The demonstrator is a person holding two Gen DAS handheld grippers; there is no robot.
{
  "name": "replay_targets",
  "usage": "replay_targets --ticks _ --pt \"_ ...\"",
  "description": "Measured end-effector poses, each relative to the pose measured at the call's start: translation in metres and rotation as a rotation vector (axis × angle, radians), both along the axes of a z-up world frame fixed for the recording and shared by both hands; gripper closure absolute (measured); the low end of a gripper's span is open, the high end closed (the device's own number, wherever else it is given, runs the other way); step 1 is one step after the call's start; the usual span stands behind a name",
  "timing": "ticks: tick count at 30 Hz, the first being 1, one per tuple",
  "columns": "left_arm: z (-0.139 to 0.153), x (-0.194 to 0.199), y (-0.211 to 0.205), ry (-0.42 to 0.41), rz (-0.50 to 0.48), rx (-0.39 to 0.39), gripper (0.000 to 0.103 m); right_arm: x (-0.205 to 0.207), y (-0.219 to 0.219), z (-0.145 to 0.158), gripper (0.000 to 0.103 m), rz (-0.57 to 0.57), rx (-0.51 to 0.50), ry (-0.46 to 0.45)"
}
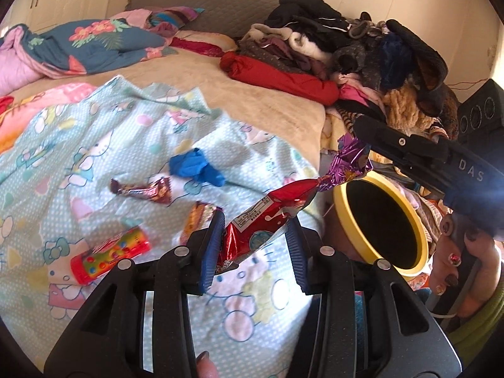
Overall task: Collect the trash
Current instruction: 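Carry the purple wrapper and red wrapper with both tools over the yellow bin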
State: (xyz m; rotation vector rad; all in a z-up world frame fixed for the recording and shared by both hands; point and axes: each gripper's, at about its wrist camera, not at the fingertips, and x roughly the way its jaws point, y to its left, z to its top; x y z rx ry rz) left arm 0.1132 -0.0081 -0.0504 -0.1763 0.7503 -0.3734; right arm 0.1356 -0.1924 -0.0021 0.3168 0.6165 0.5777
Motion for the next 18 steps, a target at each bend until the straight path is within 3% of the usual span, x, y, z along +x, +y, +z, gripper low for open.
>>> replay_targets --ticks 18 --pt "0.018 -0.007 -0.047 -0.042 -0.063 -0.003 0.072 -0.024 -0.078 0.006 0.091 -0.146 0.06 -0.015"
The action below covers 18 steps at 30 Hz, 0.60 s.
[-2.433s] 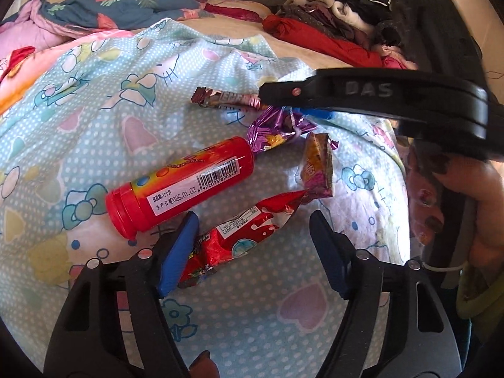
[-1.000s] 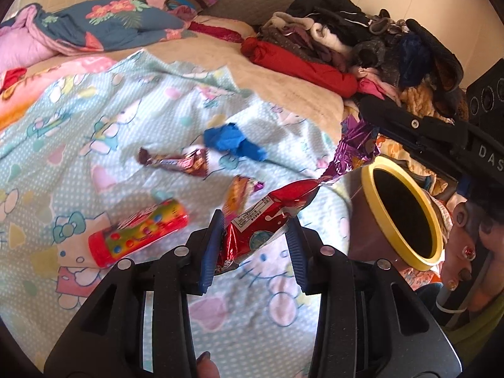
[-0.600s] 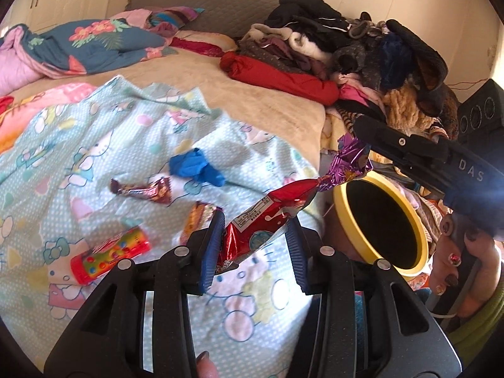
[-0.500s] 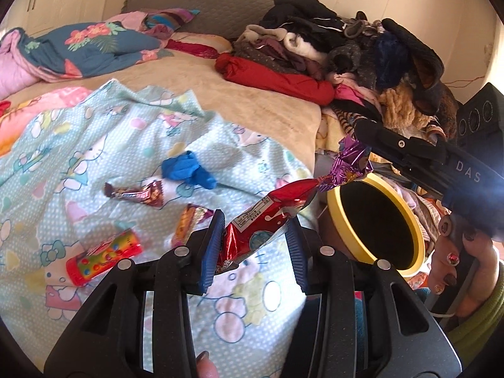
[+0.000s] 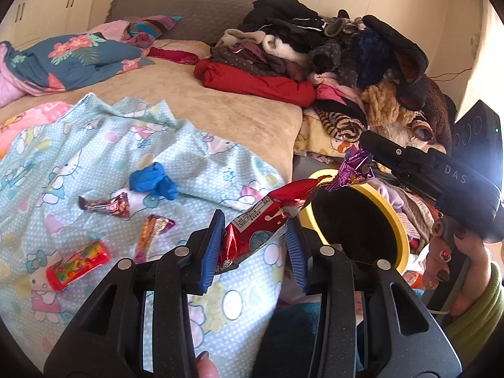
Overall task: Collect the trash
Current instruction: 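Carry the purple wrapper and red wrapper with both tools over the yellow bin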
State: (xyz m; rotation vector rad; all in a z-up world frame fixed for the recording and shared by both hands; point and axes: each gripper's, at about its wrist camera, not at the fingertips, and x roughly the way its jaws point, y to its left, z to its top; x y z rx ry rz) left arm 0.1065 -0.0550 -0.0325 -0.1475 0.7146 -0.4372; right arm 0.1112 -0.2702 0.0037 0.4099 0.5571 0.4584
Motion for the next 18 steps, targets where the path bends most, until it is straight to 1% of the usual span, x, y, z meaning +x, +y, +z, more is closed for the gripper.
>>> replay_targets --ticks 7,18 --pt "0.008 -0.001 -0.015 -0.015 -0.018 -0.011 0.072 -0.008 -0.026 -0.001 0.091 -0.053 0.019 -0.002" --pt "0.013 -0.004 -0.049 -0.037 -0.082 0.005 0.072 -0.017 -0.06 -0.005 0.091 -0.131 0.029 -0.001"
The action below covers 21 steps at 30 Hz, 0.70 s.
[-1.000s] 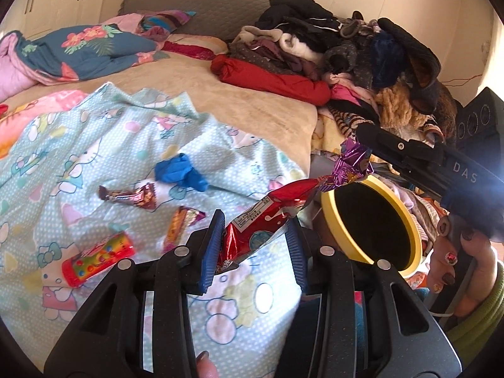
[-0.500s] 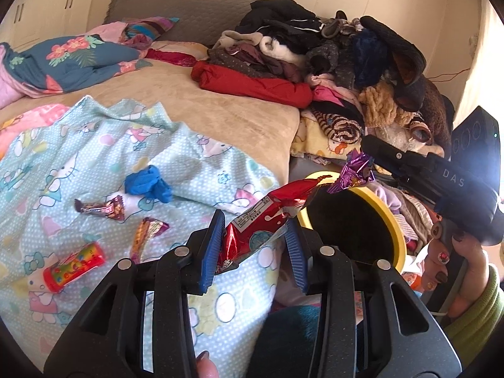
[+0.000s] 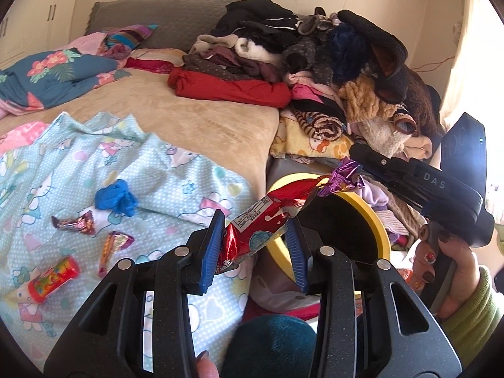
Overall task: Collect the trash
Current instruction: 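Carry the purple wrapper and red wrapper with both tools over the yellow bin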
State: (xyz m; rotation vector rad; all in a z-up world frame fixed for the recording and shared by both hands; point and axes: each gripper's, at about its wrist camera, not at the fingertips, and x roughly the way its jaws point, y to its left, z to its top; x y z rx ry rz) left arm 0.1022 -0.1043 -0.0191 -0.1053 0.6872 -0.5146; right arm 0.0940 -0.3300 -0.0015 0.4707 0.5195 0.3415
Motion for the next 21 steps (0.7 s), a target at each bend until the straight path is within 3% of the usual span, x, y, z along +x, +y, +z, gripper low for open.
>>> replay_targets --ticks 21 --pt "-0.01 -0.008 -0.06 0.007 -0.112 0.039 0.072 -0.01 -0.054 -0.015 0.091 -0.157 -0.057 0.024"
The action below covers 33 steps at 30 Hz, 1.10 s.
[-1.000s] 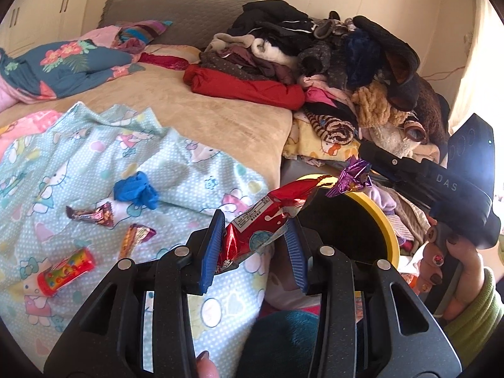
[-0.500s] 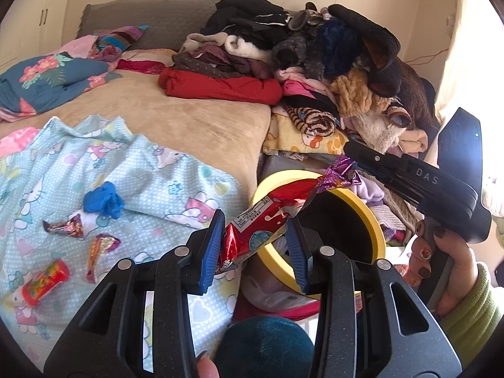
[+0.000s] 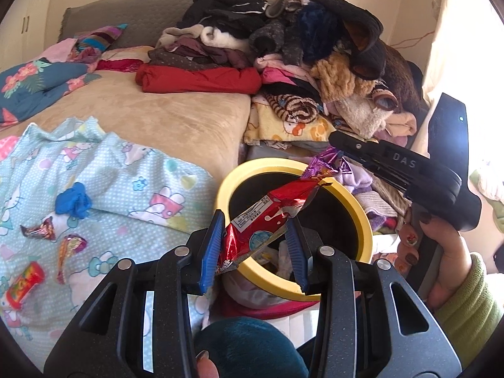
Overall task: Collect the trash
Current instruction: 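Carry the purple wrapper and red wrapper with both tools over the yellow bin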
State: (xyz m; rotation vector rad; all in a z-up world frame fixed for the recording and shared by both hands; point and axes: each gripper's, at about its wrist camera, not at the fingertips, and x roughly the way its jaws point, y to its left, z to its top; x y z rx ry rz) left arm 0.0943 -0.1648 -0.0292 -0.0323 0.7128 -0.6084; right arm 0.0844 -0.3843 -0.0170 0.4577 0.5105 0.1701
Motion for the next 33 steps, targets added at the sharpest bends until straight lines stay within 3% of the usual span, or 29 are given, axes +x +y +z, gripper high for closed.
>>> replay_targets --ticks 13,33 --pt "-0.016 0.003 -0.038 0.02 -0.065 0.03 0.072 0.002 -0.016 -0.027 0.091 -0.058 -0.046 0.054" --pt "-0.071 0.038 -0.092 0.148 -0.127 0.128 0.072 0.012 -0.047 -0.062 0.091 -0.095 -0.009 0.136"
